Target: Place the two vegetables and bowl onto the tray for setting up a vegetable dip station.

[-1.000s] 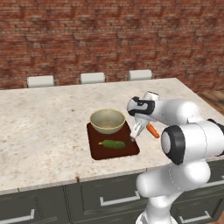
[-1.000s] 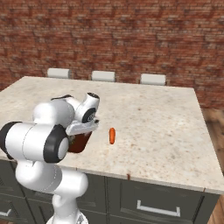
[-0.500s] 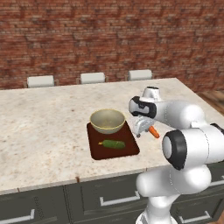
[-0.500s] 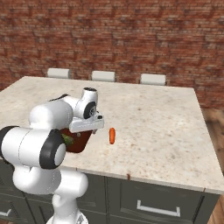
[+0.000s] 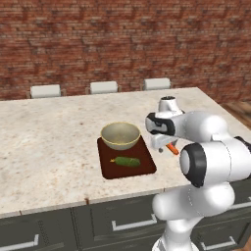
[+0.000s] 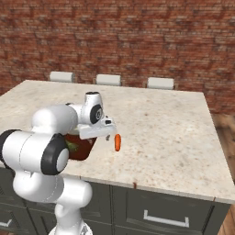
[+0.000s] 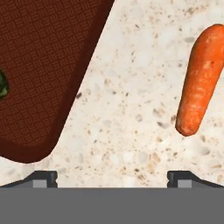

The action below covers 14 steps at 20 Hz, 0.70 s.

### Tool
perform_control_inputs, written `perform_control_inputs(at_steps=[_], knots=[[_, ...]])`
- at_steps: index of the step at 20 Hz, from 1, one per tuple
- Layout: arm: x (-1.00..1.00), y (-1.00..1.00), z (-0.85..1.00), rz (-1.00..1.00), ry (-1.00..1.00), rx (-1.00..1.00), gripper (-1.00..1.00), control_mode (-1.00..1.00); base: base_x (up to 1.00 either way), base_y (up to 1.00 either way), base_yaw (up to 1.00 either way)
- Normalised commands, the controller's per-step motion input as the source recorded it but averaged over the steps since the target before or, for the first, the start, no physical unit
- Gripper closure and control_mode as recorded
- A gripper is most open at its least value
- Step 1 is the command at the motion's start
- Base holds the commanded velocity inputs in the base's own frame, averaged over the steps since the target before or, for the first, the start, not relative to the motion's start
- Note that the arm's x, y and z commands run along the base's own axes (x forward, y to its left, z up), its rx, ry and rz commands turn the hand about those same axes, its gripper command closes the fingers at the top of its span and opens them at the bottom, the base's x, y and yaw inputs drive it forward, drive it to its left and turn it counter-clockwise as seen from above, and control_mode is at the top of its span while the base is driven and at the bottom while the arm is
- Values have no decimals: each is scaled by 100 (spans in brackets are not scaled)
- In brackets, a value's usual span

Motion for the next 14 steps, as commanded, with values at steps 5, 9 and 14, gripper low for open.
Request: perform_control_inputs(at_steps=[5,9,14], knots=[[18,-41,0,-14,3,-2,-100,-100,0,0,0],[9,-37,0,-5,0,0,-100,-100,0,0,0],[12,-26,0,-1,-5,0,-100,-100,0,0,0]])
